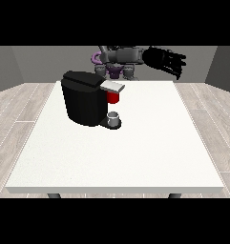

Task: Insert the coffee pod into the coffee machine and close the lid

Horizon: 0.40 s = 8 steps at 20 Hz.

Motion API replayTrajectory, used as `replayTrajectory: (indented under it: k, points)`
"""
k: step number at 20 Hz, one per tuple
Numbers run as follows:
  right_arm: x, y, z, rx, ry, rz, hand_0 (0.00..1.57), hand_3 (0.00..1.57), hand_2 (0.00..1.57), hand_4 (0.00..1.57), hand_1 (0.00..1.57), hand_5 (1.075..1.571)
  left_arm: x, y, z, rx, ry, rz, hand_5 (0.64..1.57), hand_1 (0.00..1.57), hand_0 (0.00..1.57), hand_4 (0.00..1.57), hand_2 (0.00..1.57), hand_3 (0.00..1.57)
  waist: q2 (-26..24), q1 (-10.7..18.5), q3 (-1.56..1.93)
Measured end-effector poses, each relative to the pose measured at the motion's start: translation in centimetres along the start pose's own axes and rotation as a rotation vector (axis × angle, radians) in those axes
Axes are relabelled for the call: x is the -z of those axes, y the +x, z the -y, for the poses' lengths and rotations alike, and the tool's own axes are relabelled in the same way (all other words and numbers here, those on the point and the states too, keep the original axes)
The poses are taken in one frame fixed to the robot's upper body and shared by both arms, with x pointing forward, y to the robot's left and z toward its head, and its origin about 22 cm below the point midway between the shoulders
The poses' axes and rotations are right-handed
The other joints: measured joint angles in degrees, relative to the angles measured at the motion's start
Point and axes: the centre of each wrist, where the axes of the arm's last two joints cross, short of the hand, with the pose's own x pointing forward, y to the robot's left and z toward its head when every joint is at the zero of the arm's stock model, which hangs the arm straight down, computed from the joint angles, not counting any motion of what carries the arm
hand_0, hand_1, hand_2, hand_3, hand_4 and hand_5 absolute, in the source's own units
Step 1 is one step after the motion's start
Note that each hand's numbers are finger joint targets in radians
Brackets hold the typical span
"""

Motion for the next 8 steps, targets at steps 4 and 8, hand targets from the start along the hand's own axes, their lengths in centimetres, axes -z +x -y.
replayTrajectory:
  k: [4,8]
  points:
    - [-1.1,-1.9,-3.1,0.033,0.076,0.045,0.00,0.00,0.00,0.22,0.00,1.571,-1.6,-1.2,-0.4,-0.017,0.034,-0.042,1.571,0.00,0.00,0.27,0.00,0.00,-2.77,-3.04,-0.02]
    - [-2.7,-3.5,-6.6,0.088,0.158,0.071,0.00,0.00,0.00,0.26,0.00,1.571,-4.0,-3.0,-1.5,-0.033,0.087,-0.101,1.571,0.00,0.00,0.27,0.00,0.00,-6.09,-6.78,-0.02]
